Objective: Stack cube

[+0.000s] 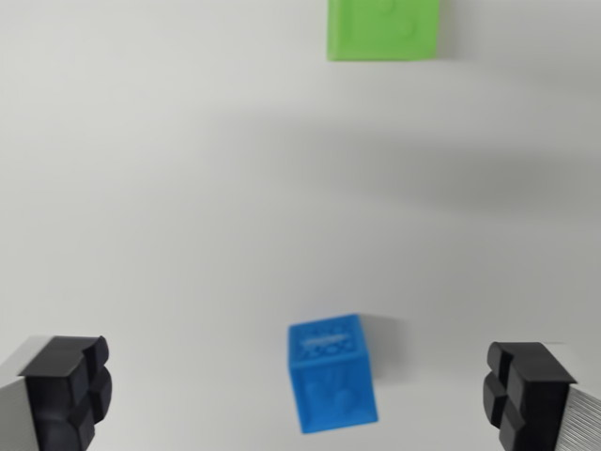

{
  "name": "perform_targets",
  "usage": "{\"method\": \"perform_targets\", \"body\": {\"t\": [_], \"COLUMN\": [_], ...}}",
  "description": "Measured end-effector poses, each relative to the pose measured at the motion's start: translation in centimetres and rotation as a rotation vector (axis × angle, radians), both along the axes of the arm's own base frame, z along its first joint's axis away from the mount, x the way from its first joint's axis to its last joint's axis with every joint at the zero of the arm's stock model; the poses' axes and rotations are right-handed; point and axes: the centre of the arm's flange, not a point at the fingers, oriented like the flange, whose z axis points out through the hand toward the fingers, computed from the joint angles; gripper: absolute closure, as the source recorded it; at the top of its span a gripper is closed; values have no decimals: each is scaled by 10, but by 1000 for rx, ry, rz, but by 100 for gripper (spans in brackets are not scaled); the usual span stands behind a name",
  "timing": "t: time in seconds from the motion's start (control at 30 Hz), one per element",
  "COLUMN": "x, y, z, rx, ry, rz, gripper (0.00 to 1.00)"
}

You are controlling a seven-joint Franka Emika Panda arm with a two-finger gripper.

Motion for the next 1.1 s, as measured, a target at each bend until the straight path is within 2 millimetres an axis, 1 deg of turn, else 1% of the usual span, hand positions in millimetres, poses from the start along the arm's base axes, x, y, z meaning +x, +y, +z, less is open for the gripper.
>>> {"method": "perform_targets", "body": {"t": [0.73, 1.1], "x": [-54, -85], "y": [-19, -31], "z": [-61, -98], "rx": [14, 22], "ry": [-2, -1], "rz": [90, 142], "gripper": [0, 0]}}
